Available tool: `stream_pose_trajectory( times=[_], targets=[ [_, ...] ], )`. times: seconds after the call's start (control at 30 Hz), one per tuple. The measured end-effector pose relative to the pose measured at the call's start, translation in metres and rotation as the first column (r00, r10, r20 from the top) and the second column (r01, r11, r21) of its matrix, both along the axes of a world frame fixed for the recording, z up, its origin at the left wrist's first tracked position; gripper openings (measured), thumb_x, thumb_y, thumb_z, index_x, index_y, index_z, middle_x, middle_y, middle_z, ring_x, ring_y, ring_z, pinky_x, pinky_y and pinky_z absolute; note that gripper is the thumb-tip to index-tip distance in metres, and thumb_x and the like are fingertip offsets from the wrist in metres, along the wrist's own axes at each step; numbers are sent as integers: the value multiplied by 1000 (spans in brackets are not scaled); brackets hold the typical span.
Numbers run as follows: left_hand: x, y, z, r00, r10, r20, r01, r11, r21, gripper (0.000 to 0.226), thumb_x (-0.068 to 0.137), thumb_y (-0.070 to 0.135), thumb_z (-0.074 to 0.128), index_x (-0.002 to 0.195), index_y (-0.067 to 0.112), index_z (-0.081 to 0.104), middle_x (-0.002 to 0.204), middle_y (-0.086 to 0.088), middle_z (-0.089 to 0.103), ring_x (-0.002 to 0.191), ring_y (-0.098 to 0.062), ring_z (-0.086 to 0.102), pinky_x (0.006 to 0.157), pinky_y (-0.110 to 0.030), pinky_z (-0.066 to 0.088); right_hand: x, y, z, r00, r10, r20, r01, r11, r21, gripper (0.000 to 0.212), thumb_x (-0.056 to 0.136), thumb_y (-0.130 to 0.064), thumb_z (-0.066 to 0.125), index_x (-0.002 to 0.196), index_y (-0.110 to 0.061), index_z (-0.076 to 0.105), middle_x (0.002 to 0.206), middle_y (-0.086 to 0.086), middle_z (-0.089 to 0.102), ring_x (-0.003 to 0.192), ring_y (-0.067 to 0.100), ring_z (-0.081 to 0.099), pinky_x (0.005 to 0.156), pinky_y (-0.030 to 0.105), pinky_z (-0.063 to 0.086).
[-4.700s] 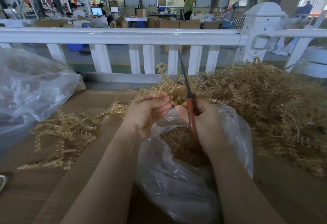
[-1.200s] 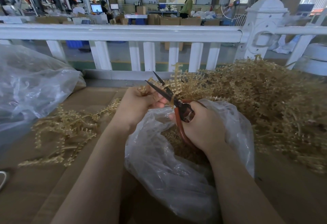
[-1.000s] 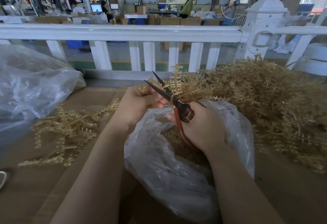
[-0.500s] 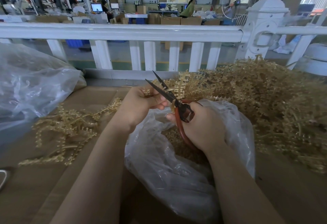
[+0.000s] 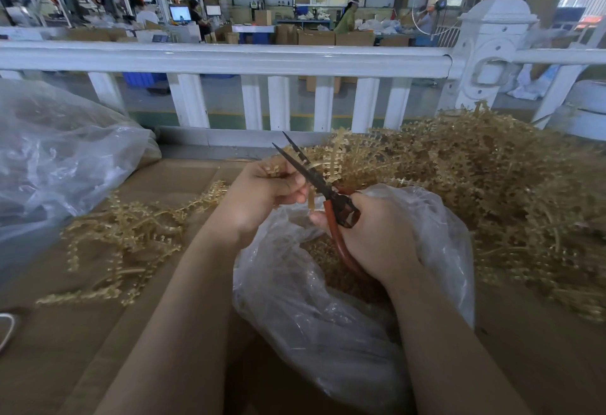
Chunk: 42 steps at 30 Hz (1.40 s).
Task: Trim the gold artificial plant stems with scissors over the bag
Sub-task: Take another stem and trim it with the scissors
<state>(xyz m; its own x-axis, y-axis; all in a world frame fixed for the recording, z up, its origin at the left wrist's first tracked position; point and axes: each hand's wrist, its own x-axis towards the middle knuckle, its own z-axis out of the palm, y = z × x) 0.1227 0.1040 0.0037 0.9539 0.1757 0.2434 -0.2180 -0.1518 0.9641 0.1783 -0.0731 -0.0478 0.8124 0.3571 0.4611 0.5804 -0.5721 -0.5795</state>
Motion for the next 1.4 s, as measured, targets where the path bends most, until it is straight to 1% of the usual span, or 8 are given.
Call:
stream_pose_trajectory(
  times=[0.37,0.5,0.6,0.73,0.8,0.9,1.2,1.4],
  targets=[
    [3,7,-1,959,282,-2,-266,903,-338,33,96,-3,54,70,12,69,67,-1,70,58,-10,64,62,-21,56,2,-2,0,997,-45,62,50,994,-93,37,83,-72,61,78,-36,58,61,-18,54,58,-2,53,49,17,35],
    [3,10,-1,926,378,14,-348,867,-356,24,98,5,58,78,11,69,65,2,69,60,-9,64,65,-20,54,2,-1,0,996,-62,64,67,995,-78,44,89,-64,52,73,-24,62,59,-9,57,54,7,54,51,28,49],
    [4,13,-3,907,420,-20,-404,859,-314,20,98,9,59,81,11,69,67,3,71,63,-9,65,69,-23,56,-1,-1,1,994,-67,85,63,997,44,46,85,-60,48,63,-20,55,53,-8,51,50,7,50,47,16,39],
    [4,7,-4,946,319,-61,-325,921,-214,11,96,6,61,89,2,69,70,0,71,62,-7,65,62,-16,52,1,-1,3,998,-52,-23,56,974,220,37,88,-46,62,61,-22,52,56,-8,52,56,8,53,52,21,44],
    [6,2,-4,965,247,-87,-257,956,-139,11,95,5,62,88,2,70,71,-1,72,63,-8,65,62,-17,52,2,0,4,994,-8,-109,41,952,302,35,91,-38,67,66,-15,58,59,-4,57,60,18,58,60,43,54],
    [7,-4,-4,982,158,-108,-161,987,-19,16,94,5,62,83,11,72,72,1,74,66,-9,66,69,-20,52,2,1,6,986,36,-161,29,923,385,33,93,-36,69,78,-6,67,71,10,66,70,31,64,67,55,55],
    [6,-11,-5,994,-19,-107,14,999,-46,23,86,4,70,72,20,79,76,-4,76,66,-11,72,65,-17,55,1,3,6,966,149,-209,-25,865,502,14,90,-23,73,79,-15,72,75,6,71,72,21,68,67,32,57],
    [8,-14,-7,997,-3,-78,3,1000,2,16,85,1,73,79,15,77,77,-5,76,69,-13,73,67,-16,54,3,2,7,940,242,-242,-79,841,534,20,88,-17,76,72,-29,74,73,0,74,67,11,68,64,32,58]
  ],
)
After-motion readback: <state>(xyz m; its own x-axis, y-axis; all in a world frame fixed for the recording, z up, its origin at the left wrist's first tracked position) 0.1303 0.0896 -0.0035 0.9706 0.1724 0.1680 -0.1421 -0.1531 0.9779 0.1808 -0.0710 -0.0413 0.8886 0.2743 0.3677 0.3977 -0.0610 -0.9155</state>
